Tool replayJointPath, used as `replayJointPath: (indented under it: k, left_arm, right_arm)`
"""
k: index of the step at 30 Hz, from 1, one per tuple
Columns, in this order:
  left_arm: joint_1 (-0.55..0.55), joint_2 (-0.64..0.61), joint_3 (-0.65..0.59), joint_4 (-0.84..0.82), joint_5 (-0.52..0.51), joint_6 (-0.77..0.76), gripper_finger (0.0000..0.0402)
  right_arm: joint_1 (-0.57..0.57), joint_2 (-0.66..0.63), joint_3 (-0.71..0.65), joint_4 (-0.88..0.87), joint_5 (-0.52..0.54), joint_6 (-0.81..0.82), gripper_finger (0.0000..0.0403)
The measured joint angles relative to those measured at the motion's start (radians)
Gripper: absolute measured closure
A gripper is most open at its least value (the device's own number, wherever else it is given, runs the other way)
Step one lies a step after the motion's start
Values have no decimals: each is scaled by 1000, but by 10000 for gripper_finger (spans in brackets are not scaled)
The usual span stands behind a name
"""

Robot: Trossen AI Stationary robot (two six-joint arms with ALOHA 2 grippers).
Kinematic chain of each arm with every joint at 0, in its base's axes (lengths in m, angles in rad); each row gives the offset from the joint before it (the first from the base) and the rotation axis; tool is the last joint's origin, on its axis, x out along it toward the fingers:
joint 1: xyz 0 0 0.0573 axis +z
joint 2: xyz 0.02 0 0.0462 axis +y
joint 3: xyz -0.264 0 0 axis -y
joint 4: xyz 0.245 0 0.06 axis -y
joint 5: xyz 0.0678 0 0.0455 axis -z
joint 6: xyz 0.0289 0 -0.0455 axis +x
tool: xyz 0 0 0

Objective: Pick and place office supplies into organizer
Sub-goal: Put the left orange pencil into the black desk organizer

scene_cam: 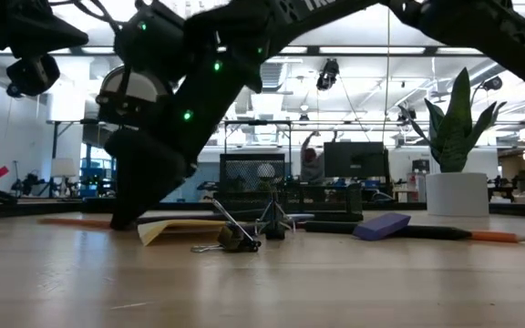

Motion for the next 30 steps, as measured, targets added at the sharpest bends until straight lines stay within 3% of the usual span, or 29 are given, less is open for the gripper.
replayJointPath:
  k: [4,15,22,30]
  left_arm:
    - [0,1,0,0,0,-3,402]
    - [0,0,0,-2,3,-3,402]
    - [0,2,-2,-4,2,-2,402]
    - [0,1,-3,-7,2,0,402]
  right_arm:
    - [7,-1,24,-65,-1,-64,235]
    - [2,3,112,-52,76,53,251]
    - [1,5,100,-35,47,231,246]
    - [17,39,96,-42,-19,321,261]
